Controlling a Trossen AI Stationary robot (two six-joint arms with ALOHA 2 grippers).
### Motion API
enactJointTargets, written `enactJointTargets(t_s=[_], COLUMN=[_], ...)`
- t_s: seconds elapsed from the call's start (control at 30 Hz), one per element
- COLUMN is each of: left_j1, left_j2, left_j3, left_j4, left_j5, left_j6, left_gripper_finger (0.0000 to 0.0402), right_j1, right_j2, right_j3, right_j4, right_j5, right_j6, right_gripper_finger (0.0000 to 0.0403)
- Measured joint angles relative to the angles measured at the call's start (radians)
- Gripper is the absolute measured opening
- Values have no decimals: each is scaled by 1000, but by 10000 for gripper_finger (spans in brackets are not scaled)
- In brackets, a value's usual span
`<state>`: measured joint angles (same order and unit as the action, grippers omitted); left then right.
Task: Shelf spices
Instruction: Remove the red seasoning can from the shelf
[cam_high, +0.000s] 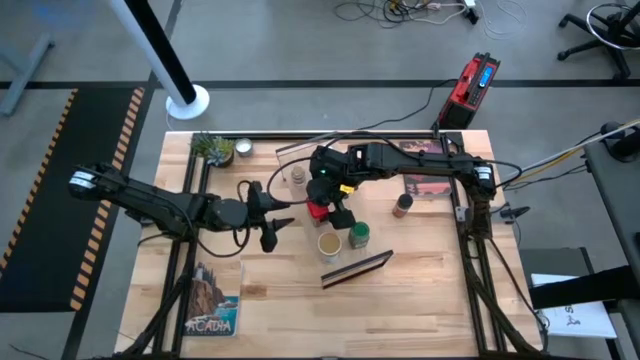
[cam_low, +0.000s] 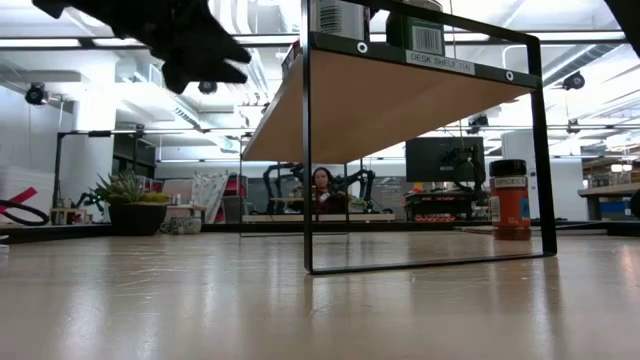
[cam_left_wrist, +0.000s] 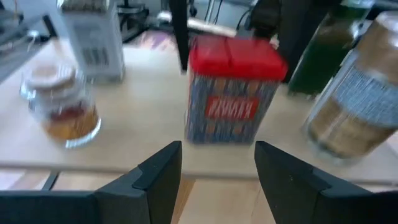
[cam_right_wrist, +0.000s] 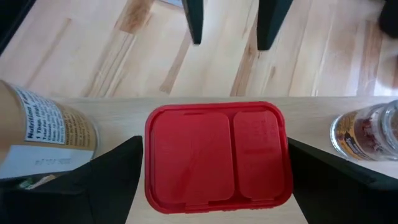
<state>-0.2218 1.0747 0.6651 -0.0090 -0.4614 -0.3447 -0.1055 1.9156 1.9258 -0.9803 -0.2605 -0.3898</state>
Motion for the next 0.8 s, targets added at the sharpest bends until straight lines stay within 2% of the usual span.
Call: enactJointTargets(t_s=[0.3, 0.53, 0.8], left_j1=[0, 3, 6], left_j2=[2, 76, 143], left_j3=[1, 9, 86], left_j4=[27, 82, 41], left_j5=[0, 25, 27], left_j6=[21, 25, 48], left_gripper_finger=[192, 192, 192], right_j1=[0, 0, 1], right_j2=[1, 24, 128], right_j3=[37, 60, 242], right_j4=[-13, -59, -237], right_j5=[-1, -1, 17], right_j6=[4, 30, 41], right_gripper_finger=[343, 343, 343])
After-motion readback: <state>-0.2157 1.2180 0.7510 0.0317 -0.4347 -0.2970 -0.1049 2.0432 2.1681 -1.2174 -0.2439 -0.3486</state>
